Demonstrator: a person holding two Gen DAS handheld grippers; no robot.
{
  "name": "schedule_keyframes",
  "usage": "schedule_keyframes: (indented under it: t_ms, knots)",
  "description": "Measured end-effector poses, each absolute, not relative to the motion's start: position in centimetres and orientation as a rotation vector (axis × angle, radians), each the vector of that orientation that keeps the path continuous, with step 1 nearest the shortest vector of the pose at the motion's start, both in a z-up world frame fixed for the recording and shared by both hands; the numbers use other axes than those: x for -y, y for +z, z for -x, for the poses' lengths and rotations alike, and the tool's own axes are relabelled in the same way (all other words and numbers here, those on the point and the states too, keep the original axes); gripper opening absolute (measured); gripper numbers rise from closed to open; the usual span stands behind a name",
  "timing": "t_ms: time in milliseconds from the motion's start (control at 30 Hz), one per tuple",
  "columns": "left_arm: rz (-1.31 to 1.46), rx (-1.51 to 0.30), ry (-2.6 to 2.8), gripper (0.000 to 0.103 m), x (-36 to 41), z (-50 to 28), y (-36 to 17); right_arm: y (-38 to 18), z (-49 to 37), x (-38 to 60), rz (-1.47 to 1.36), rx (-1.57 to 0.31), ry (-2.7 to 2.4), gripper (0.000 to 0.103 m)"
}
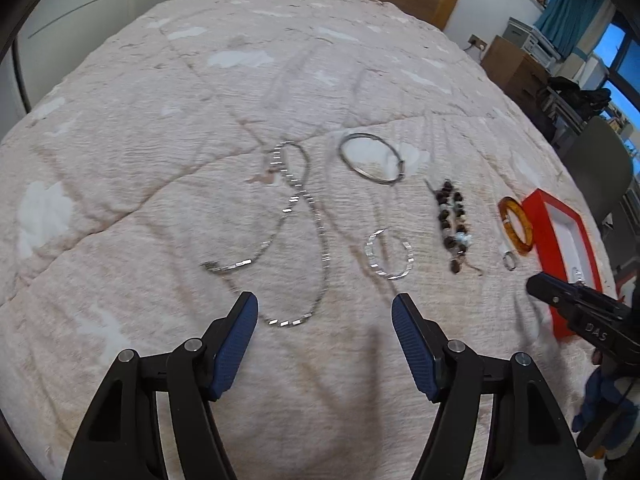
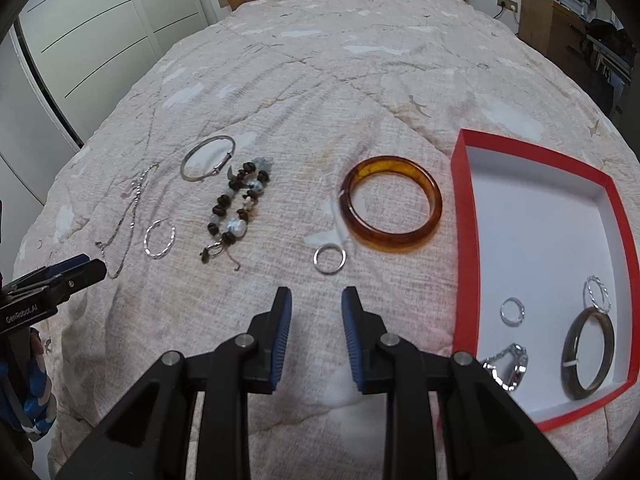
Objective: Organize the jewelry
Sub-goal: 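Withdraw both tools and move them over the remaining jewelry, then grasp the large twisted silver hoop with the left tool while the right tool grasps a silver ring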
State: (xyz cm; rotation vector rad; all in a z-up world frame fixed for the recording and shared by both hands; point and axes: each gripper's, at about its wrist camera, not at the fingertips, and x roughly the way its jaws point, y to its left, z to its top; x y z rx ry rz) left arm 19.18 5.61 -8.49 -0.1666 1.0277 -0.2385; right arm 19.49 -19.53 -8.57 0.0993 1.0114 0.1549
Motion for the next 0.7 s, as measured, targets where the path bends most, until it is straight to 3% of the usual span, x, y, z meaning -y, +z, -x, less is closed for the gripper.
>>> schedule_keyframes:
  t_ms: [533, 700]
  knots:
    - [0.047, -1.034, -0.345, 0.062, 0.3, -23.6, -8.9, -10.5, -22.4, 20.4, -0.144, -1.023, 0.168, 0.025]
    - [-0.013, -1.070, -0.348, 0.050, 0.8, -24.4, -10.3, -11.0, -22.9, 20.6, -0.155, -1.024, 0.170, 0.025]
